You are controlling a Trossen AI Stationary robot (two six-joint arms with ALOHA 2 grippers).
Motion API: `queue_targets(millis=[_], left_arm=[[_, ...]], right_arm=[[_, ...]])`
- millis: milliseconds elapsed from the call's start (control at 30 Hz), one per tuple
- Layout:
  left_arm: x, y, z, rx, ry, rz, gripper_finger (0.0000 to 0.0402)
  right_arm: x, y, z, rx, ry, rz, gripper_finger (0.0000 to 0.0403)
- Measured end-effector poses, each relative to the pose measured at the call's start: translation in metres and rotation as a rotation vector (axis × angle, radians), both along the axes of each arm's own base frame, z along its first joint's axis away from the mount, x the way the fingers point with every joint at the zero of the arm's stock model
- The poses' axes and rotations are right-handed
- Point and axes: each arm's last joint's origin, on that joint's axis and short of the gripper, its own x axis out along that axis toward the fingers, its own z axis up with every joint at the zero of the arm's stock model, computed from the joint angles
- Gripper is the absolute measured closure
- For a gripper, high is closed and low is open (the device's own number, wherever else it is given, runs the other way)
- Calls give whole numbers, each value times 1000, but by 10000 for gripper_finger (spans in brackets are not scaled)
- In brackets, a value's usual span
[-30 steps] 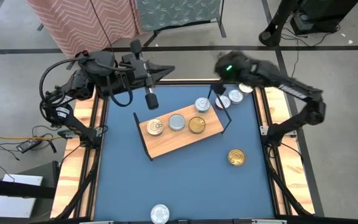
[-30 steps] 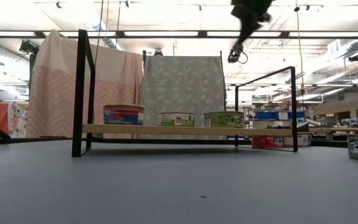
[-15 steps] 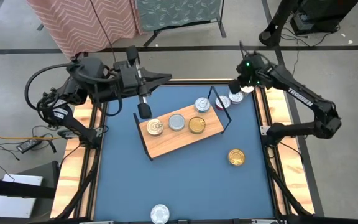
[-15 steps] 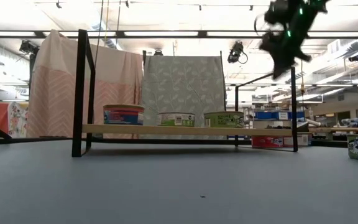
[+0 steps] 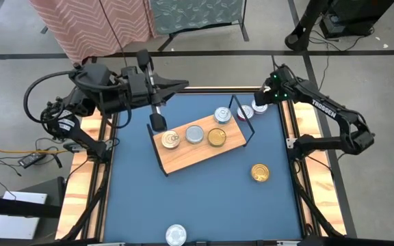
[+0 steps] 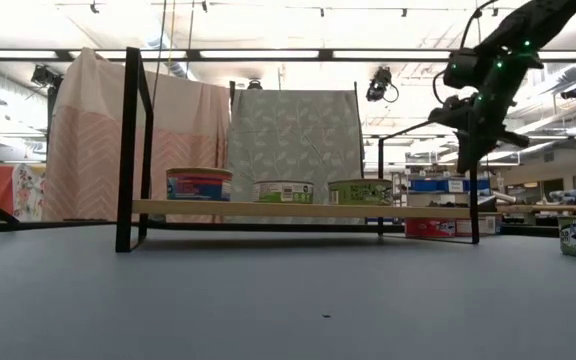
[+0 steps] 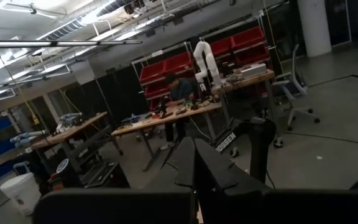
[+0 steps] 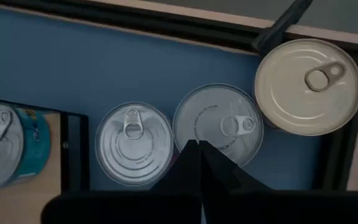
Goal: Stack canned seafood by type on shelf
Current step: Put the red tuna can on the shelf
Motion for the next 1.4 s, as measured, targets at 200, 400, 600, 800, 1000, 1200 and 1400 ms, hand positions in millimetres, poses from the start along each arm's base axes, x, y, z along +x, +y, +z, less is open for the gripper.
queue_targets(millis=[200, 400, 600, 800, 1000, 1200, 1400], left_arm=[[0, -1, 1, -1, -7, -5, 396], [0, -3, 0, 12, -2, -9, 396], [0, -3, 0, 17, 1, -8, 396], [0, -3, 0, 65, 17, 0, 396], [0, -2, 0, 66, 17, 1, 396], [0, -2, 0, 66, 17, 0, 396], [0, -2, 0, 62, 16, 0, 396]], right_arm=[[1, -1, 0, -3, -27, -21, 402], [6, 0, 7, 13, -190, 35, 402], [10, 5, 10, -56, -138, 118, 403], [15, 17, 5, -122, 135, 210, 403], [17, 26, -4, -194, 378, 132, 403], [15, 35, -32, -172, 386, 12, 403], [15, 42, -61, -157, 254, -156, 403]])
